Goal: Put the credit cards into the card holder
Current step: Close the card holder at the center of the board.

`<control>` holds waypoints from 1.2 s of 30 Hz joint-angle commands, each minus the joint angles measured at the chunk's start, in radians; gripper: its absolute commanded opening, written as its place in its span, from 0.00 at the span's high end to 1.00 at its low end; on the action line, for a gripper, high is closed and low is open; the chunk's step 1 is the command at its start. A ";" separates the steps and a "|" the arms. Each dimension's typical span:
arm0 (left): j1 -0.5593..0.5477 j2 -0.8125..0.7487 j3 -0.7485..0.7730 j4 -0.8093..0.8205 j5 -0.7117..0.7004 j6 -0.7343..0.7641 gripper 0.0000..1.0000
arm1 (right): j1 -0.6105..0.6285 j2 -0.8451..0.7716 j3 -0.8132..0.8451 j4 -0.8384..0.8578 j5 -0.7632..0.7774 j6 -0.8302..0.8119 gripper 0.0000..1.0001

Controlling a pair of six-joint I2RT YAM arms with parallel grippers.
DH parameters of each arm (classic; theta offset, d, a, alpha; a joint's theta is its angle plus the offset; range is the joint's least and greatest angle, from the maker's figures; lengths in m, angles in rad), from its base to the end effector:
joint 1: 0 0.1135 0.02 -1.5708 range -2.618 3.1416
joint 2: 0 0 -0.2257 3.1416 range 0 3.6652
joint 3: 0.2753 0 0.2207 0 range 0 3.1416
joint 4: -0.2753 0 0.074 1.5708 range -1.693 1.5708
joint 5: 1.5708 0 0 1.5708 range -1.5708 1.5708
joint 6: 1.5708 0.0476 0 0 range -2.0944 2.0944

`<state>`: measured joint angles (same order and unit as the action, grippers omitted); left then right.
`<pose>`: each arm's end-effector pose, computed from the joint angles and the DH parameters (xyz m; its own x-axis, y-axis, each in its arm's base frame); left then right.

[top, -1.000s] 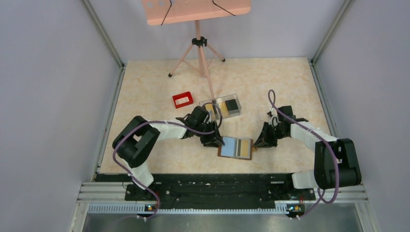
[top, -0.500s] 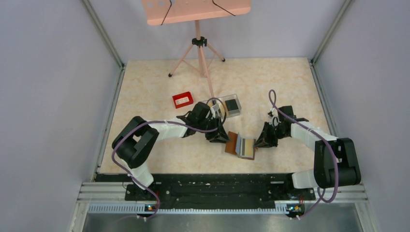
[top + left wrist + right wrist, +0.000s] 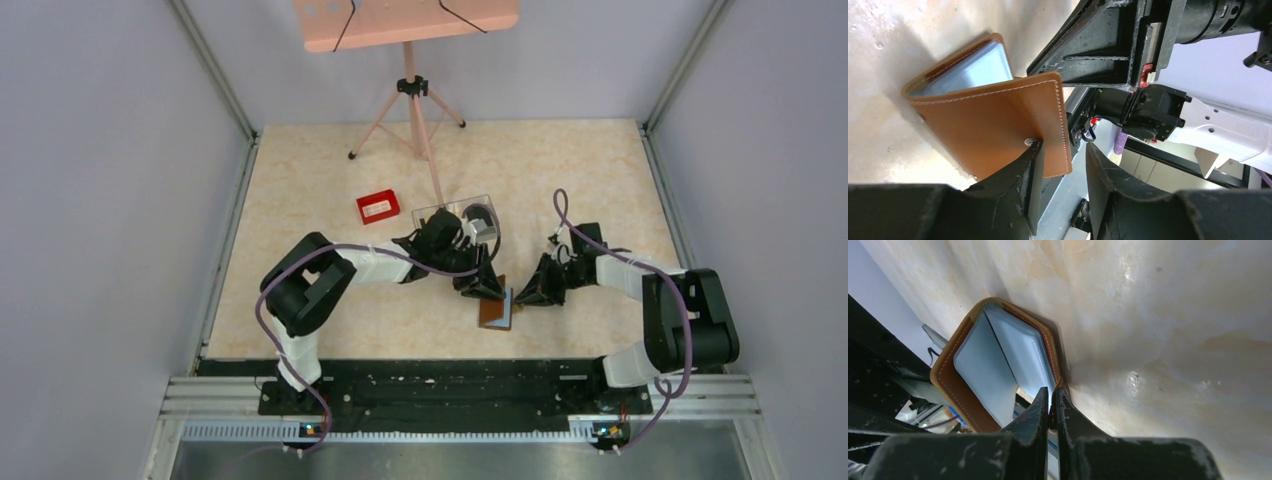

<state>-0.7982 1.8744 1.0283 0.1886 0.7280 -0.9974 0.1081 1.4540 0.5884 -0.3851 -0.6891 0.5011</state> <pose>0.2285 -0.2798 0.1427 -0.9893 0.1165 -0.0878 0.1311 0.4457 -0.8855 0.2074 0.0529 0.1097 -0.9632 0.2684 0.0140 0.2059 0.7032 0.6805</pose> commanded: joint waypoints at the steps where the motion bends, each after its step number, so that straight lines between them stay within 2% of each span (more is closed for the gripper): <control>1: 0.003 0.021 0.063 0.023 0.049 0.015 0.58 | 0.001 0.027 -0.008 0.116 -0.087 0.066 1.00; 8: 0.017 0.107 0.132 -0.051 0.098 0.056 0.58 | 0.001 0.034 0.030 0.108 -0.079 0.069 1.00; 11: 0.032 0.117 0.165 -0.189 0.067 0.125 0.62 | 0.001 0.032 0.048 0.081 -0.059 0.051 1.00; 17: 0.054 0.151 0.266 -0.454 -0.014 0.292 0.86 | 0.000 0.057 0.066 0.057 -0.065 0.012 1.00; 21: 0.056 0.206 0.337 -0.584 -0.037 0.374 0.94 | 0.001 0.097 0.113 0.024 -0.070 -0.031 1.00; 25: 0.056 0.265 0.419 -0.709 -0.063 0.452 0.96 | 0.000 0.139 0.164 -0.042 -0.075 -0.079 0.90; 36: 0.045 0.374 0.578 -0.917 -0.114 0.581 0.99 | -0.001 0.150 0.248 -0.185 -0.042 -0.147 0.58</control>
<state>-0.7414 2.1956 1.5635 -0.5819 0.6956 -0.5106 0.1081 1.5993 0.7723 -0.5014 -0.7410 0.4015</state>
